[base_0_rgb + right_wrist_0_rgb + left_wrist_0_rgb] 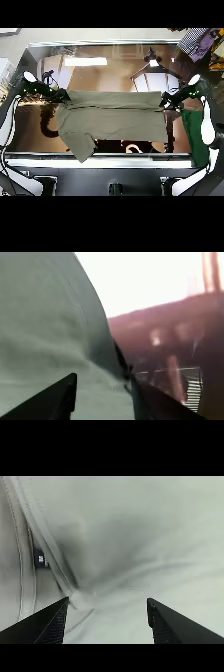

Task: Fold the clothes and pants, and hang the long-sleeved shirts on hangers.

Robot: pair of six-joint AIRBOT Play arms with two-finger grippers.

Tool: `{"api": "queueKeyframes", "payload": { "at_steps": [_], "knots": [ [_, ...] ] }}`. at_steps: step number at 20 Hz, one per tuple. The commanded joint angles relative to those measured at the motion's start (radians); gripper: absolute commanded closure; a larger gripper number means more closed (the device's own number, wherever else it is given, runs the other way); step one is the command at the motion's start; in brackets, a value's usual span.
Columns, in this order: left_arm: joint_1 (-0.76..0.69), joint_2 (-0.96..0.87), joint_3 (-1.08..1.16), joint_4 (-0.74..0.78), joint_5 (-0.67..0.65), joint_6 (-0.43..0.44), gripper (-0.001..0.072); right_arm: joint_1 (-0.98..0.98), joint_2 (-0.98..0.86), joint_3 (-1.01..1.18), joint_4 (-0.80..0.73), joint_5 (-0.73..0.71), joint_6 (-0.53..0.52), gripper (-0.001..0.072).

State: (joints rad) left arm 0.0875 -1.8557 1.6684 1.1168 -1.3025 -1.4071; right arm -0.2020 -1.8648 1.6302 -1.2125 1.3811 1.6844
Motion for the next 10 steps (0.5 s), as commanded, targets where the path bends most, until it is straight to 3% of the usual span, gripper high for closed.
{"api": "queueKeyframes", "payload": {
  "at_steps": [1, 3, 6, 10],
  "knots": [
    [0.031, 0.058, 0.003, 0.013, -0.058, -0.007, 0.0145, -0.003, 0.075, 0.0, -0.025, 0.038, -0.056, 0.0264],
    [0.074, 0.129, -0.003, 0.039, -0.144, -0.017, 0.0145, -0.003, 0.177, 0.0, -0.082, 0.038, -0.108, 0.0163],
    [0.183, 0.305, -0.154, -0.002, -0.142, -0.049, 0.0146, -0.027, 0.332, -0.032, -0.134, 0.048, -0.164, 0.0164],
    [0.329, 0.63, -0.648, -0.117, -0.064, -0.037, 0.0149, -0.134, 0.59, -0.353, -0.02, -0.047, -0.163, 0.0167]
  ]
}}
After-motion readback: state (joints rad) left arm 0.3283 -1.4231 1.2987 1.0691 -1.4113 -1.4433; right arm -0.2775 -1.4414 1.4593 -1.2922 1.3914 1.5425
